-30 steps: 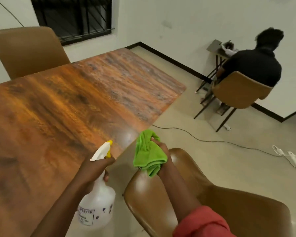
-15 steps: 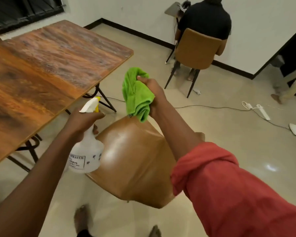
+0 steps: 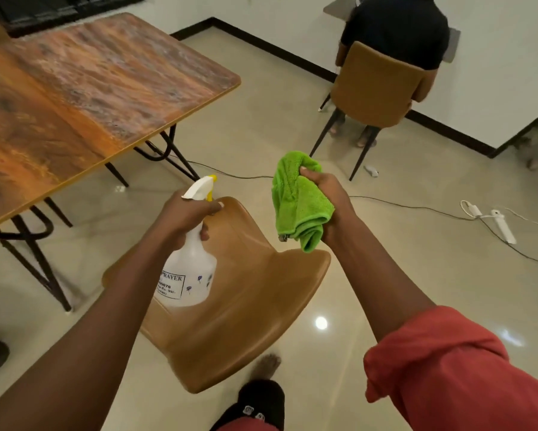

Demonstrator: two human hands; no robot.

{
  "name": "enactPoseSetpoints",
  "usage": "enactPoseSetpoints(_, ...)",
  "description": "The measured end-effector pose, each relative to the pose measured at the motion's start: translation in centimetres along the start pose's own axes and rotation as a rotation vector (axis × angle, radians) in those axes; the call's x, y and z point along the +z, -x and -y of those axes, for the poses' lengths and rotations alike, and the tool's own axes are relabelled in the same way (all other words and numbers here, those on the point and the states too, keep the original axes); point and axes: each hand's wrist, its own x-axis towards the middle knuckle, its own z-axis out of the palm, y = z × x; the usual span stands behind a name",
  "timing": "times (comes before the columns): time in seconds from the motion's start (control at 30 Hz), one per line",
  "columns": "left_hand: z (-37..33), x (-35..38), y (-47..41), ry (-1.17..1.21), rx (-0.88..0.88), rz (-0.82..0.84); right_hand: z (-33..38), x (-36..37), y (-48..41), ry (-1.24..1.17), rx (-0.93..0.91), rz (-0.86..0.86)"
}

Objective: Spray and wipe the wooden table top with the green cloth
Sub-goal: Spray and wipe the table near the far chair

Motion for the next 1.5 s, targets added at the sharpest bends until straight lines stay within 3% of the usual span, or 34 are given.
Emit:
enactPoseSetpoints(0.4,0.7,7.3,-11.3,0.142,-0.082,-0.225,7.5,-3.4,-14.1,0.183,0.173,0.248)
enactPoseSetpoints(0.63,-1.7,11.1,-13.7,0.224,-0.067,-0.31,11.6,-3.7,-19.8,0.199,0.267,0.408)
enactPoseSetpoints(0.8,-3.7,12.1,-15.5,0.259,-0.043,-0.442,14.3,-3.6,-25.1,0.2,0.273,0.502)
enactPoseSetpoints(1.1,-6.9,17.1,-17.8,0.311,-0.151,-0.75,19.4,-5.7,-34.9,0.24,0.48,0.742)
enactPoseSetpoints(1.23,-9.2,18.4,-18.3,0.379,-0.169,-0.819,22.1,-4.0,-37.0,0.238,0.566,0.79)
enactPoseSetpoints(1.5,-11.0,16.9,-21.6,0.427,-0.12,-0.931,24.0,2.5,-42.2,0.255,0.509,0.823)
